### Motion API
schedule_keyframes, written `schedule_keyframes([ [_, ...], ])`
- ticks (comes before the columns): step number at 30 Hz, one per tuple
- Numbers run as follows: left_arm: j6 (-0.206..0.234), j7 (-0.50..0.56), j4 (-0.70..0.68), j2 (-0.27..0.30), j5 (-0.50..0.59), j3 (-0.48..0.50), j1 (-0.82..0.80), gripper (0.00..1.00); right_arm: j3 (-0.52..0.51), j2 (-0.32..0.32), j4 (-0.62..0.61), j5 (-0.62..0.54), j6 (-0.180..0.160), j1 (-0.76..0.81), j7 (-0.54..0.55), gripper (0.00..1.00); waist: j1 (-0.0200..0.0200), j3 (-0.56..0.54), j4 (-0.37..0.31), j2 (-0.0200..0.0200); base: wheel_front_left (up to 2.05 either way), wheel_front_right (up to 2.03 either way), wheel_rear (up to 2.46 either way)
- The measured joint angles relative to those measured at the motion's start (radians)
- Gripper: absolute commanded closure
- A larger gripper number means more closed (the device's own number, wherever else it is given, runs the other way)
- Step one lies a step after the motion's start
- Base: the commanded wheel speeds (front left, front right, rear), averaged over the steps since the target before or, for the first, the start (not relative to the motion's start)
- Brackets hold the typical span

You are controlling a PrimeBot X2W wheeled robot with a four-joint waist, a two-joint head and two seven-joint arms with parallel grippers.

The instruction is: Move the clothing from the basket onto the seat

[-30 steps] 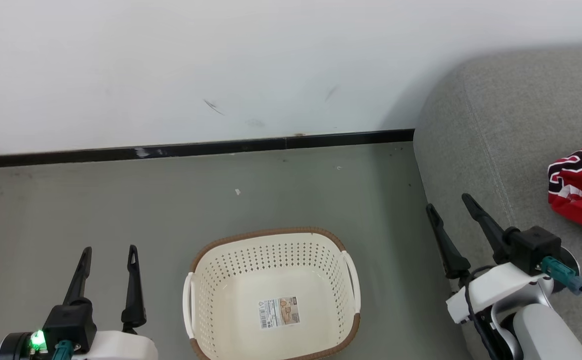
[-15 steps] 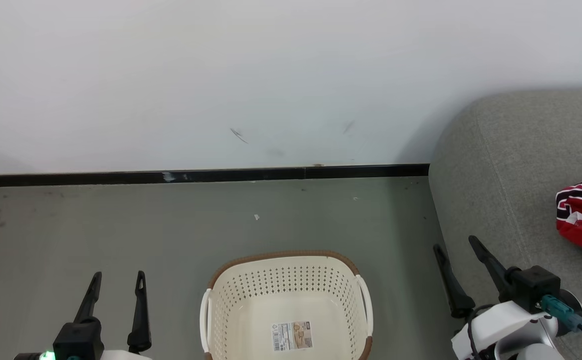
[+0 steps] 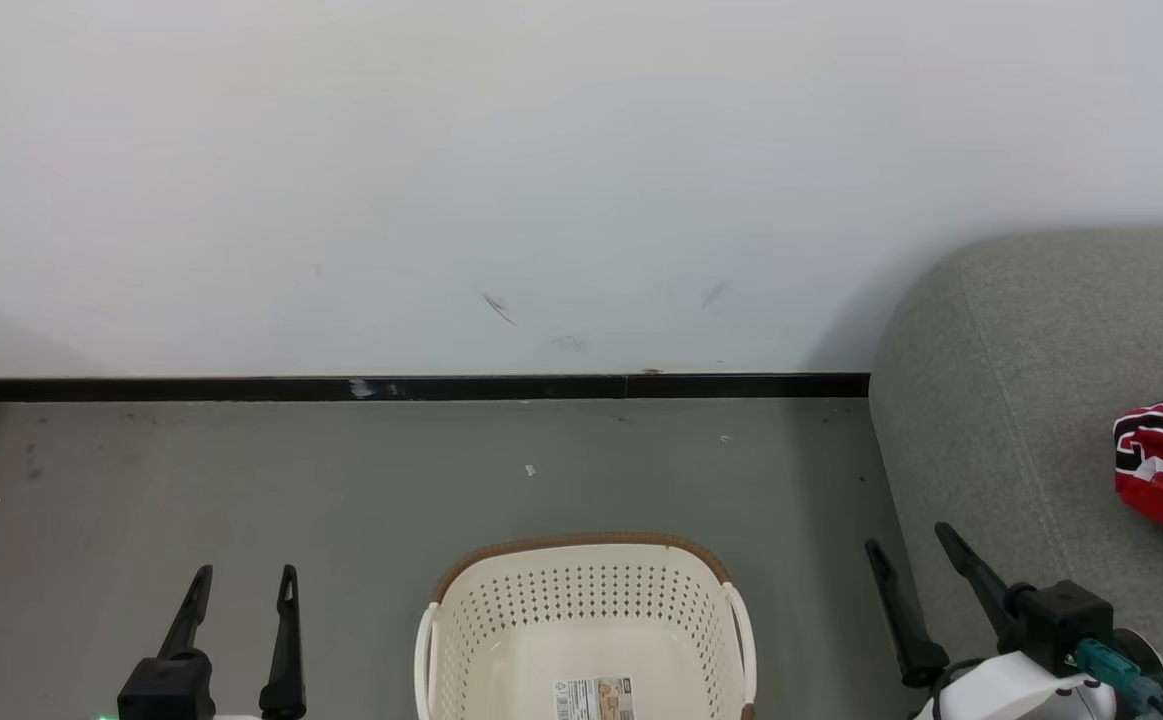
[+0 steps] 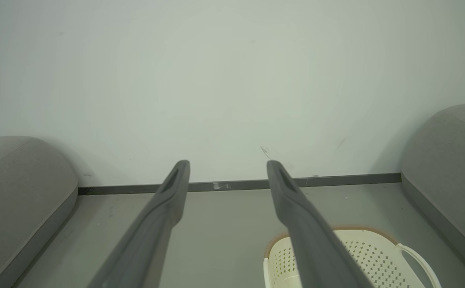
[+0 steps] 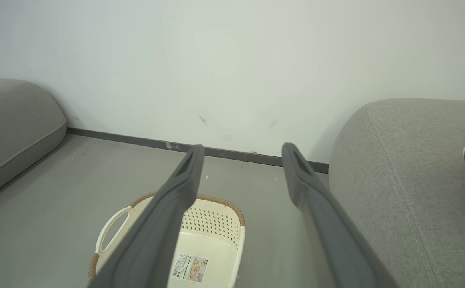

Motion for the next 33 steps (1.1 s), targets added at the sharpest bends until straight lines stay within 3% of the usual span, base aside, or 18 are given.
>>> schedule_keyframes([
  [17, -0.001, 0.001, 0.017, 0.003, 0.0, -0.003, 0.0, 0.0, 0.001, 0.002, -0.042, 0.018, 0.0, 0.047, 0.0, 0.0, 0.0, -0.02, 0.01, 0.0, 0.0, 0.0, 0.0],
  [18, -0.001, 0.001, 0.017, 0.003, 0.0, -0.003, 0.0, 1.0, 0.001, 0.002, -0.044, 0.018, 0.0, 0.048, 0.0, 1.0, 0.0, -0.02, 0.01, 0.0, 0.0, 0.0, 0.0],
  [25, -0.001, 0.007, 0.065, -0.039, -0.001, -0.021, 0.026, 1.0, 0.01, 0.014, 0.012, 0.024, -0.001, 0.087, 0.001, 1.0, 0.0, -0.02, 0.011, 0.0, 0.0, 0.0, 0.0],
  [33, -0.02, 0.028, 0.058, -0.048, -0.099, -0.003, 0.026, 1.0, 0.021, 0.014, -0.004, 0.113, -0.001, 0.088, 0.001, 1.0, 0.0, -0.018, 0.009, 0.0, 0.0, 0.0, 0.0],
])
